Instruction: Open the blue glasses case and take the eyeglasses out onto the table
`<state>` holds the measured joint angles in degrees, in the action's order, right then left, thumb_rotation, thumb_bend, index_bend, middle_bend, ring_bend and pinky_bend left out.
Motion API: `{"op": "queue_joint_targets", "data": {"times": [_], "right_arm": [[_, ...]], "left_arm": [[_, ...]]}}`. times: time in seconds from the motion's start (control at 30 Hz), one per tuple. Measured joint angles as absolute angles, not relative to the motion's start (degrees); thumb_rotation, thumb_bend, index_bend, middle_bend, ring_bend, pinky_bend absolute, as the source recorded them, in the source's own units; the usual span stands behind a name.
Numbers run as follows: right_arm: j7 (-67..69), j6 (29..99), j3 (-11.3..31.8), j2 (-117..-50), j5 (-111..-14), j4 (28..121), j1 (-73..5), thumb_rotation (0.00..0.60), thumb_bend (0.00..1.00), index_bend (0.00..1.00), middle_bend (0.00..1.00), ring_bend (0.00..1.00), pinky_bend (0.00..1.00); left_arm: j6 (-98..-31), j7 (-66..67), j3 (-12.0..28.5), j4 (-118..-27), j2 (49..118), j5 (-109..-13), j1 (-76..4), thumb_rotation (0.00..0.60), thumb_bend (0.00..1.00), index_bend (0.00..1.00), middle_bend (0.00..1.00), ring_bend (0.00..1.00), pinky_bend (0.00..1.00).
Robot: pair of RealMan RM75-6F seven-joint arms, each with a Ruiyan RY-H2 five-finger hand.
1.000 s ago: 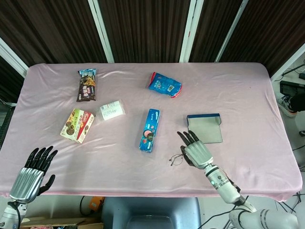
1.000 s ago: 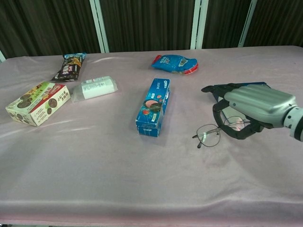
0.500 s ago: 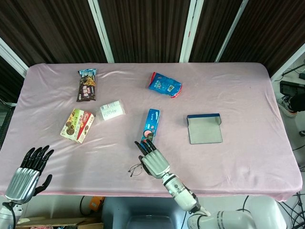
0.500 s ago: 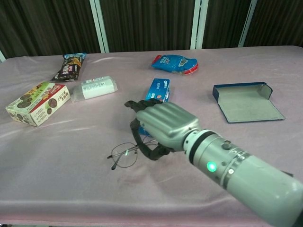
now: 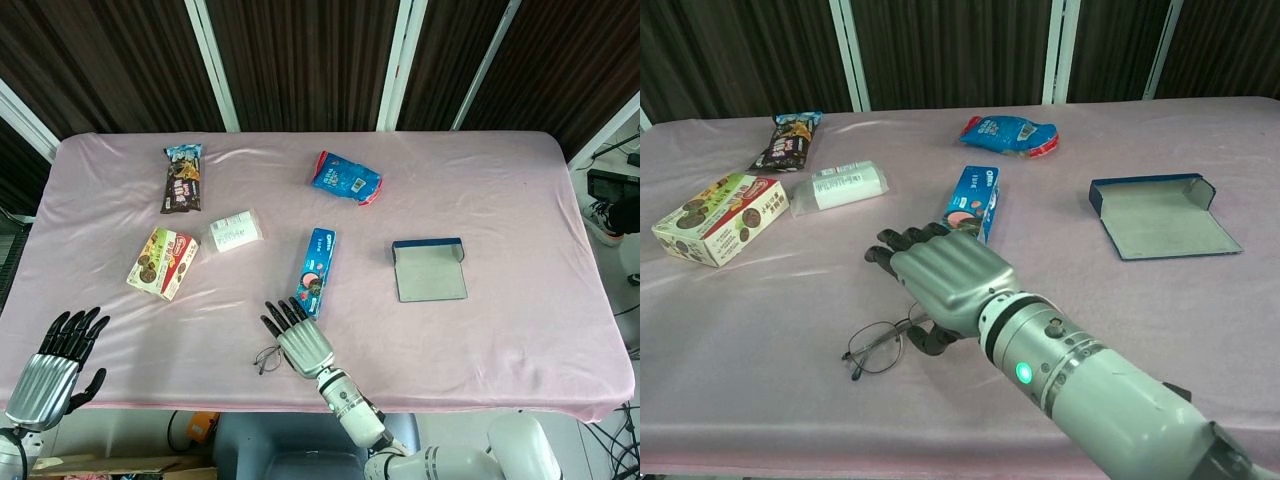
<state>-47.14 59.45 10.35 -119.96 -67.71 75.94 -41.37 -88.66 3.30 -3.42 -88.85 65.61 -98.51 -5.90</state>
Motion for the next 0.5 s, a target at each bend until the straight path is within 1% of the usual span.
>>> {"op": "queue_joint_targets", "data": {"times": [0.13,0.23,0.33,0.43,0.5], "right_arm": [[-47.79,61.24,9.01,-114.12,-68.93,83.90,-39.94,0.600,0.50,0.21,0.00,0.00,0.00],[-48.60,62.87,7.28,-106.62,-70.20,91.45,-38.39,0.600,0.50,0.21,0.00,0.00,0.00],[-49.14,64.70,4.86,-97.19,-71.68,98.35,-36.40,0.600,0.50,0.19,0.00,0.00,0.00],[-48.65,66.97,1.48,-86.68,-73.70,104.16,-33.71,0.600,0.50,0.15,0.00,0.00,0.00],[-47.12,69.46,-1.50,-79.27,-75.99,107.16,-31.04,0.600,0.50,0.14,0.00,0.00,0.00]], "left_arm": [[-88.74,3.92,-3.39,-88.91,65.82,-98.53,-5.79,0.600,0.38,0.00,0.00,0.00,0.00],[-88.72,4.49,-3.25,-89.09,65.99,-98.25,-5.69,0.600,0.38,0.00,0.00,0.00,0.00],[-88.92,5.02,-3.06,-89.30,66.15,-98.02,-5.52,0.600,0.37,0.00,0.00,0.00,0.00],[-88.96,5.47,-2.83,-89.47,66.35,-97.71,-5.44,0.600,0.37,0.00,0.00,0.00,0.00],[-88.97,5.73,-2.72,-89.55,66.46,-97.56,-5.40,0.600,0.37,0.00,0.00,0.00,0.00]]}}
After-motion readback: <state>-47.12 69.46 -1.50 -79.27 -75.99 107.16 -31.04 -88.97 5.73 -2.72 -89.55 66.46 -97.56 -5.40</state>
